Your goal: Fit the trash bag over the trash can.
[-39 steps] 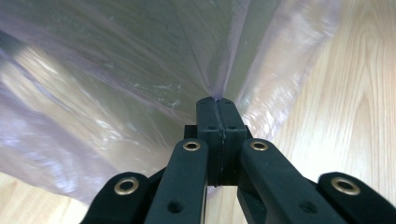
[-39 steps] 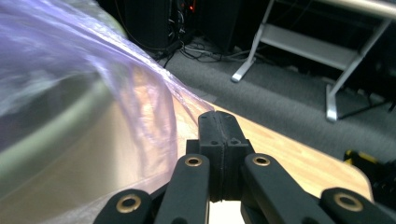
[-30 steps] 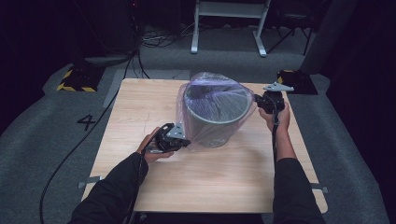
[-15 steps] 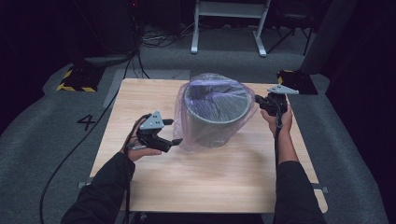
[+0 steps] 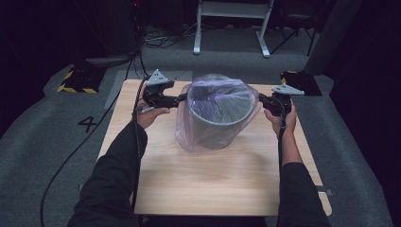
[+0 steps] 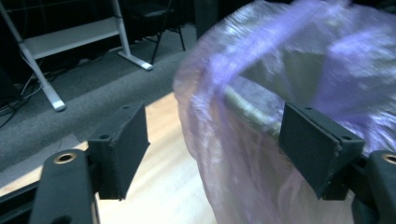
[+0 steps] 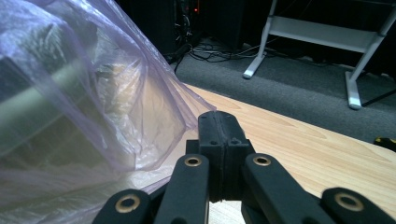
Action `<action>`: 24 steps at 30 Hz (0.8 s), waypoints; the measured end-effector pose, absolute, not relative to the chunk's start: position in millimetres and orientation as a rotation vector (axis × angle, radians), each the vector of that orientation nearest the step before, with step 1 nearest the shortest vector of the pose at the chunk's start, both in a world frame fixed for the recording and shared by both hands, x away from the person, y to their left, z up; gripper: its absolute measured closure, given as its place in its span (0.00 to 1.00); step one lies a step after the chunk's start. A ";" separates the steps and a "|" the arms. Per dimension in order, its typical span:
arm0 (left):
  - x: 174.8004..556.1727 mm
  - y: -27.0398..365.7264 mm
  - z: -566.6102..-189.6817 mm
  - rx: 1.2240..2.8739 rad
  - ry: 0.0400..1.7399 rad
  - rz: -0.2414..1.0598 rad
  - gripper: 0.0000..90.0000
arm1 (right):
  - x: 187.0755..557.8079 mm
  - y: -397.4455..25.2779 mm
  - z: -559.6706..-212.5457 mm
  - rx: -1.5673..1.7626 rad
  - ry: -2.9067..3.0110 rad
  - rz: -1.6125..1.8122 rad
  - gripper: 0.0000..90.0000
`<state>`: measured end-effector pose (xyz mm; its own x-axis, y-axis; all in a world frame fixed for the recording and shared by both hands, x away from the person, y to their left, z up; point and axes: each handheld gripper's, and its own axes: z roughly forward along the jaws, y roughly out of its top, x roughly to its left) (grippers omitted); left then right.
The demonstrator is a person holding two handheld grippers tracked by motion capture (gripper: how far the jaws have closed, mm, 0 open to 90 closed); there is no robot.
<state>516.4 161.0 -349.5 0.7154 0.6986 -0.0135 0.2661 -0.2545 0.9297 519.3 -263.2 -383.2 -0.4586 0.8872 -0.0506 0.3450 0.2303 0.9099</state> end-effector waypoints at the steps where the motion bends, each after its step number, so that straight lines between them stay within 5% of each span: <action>1: 521.3 160.2 -349.4 1.831 0.763 0.482 0.31 | 519.2 -263.3 -383.1 1.129 1.919 1.199 1.00; 4: 532.6 156.8 -349.7 1.853 0.780 0.463 0.38 | 519.7 -262.4 -383.6 1.124 1.926 1.205 1.00; 15: 552.6 136.7 -360.0 1.927 0.708 0.404 0.98 | 525.9 -249.8 -393.3 1.139 1.983 1.203 1.00; 24: 564.1 130.1 -385.0 1.924 0.773 0.301 1.00 | 531.9 -244.4 -407.6 1.206 2.042 1.245 1.00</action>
